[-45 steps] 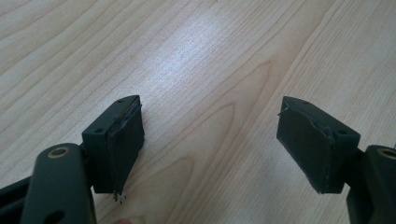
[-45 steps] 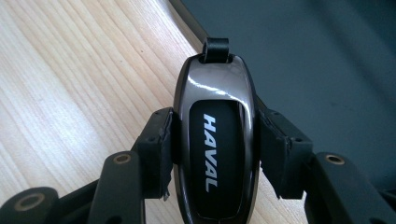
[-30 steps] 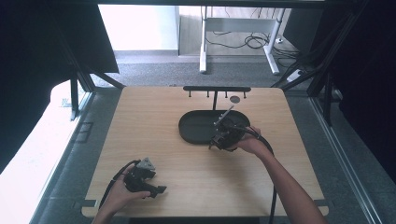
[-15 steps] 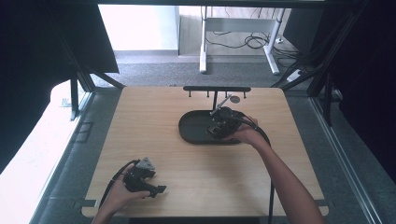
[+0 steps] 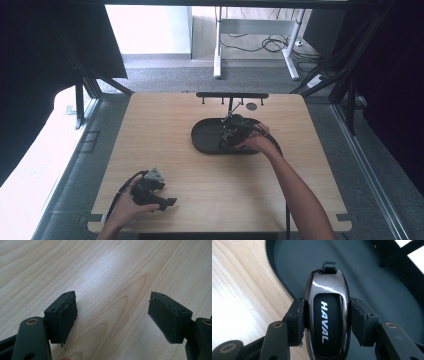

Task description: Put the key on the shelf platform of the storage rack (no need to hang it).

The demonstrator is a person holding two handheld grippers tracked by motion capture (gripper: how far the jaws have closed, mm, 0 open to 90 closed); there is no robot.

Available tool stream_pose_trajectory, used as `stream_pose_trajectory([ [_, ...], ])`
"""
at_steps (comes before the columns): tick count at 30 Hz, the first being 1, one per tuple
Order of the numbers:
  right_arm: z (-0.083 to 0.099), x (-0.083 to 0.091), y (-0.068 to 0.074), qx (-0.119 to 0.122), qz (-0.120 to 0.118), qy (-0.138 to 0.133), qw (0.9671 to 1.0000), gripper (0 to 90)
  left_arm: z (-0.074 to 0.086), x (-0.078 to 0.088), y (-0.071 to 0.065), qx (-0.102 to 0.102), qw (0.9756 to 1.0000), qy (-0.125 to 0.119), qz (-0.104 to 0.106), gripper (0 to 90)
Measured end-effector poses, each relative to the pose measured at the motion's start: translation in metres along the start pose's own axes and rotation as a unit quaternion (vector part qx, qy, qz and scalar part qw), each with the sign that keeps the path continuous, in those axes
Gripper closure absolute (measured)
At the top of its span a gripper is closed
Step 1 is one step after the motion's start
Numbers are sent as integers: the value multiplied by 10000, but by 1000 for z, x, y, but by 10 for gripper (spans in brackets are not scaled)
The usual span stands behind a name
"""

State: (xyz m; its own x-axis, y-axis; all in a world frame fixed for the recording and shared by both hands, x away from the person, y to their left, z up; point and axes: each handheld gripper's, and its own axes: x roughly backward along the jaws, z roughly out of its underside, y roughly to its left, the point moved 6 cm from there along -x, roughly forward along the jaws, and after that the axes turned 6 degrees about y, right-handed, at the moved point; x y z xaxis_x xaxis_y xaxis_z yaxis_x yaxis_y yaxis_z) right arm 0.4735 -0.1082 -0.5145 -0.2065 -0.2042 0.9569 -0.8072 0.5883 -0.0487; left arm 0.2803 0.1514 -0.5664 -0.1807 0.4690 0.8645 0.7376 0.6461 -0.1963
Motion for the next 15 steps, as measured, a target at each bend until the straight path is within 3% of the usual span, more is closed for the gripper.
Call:
stream_pose_trajectory([
  [15, 17, -19, -19, -10, 249, 315, 9992, 488, 0, -1, -2, -33, 10000, 24, 9, 236],
])
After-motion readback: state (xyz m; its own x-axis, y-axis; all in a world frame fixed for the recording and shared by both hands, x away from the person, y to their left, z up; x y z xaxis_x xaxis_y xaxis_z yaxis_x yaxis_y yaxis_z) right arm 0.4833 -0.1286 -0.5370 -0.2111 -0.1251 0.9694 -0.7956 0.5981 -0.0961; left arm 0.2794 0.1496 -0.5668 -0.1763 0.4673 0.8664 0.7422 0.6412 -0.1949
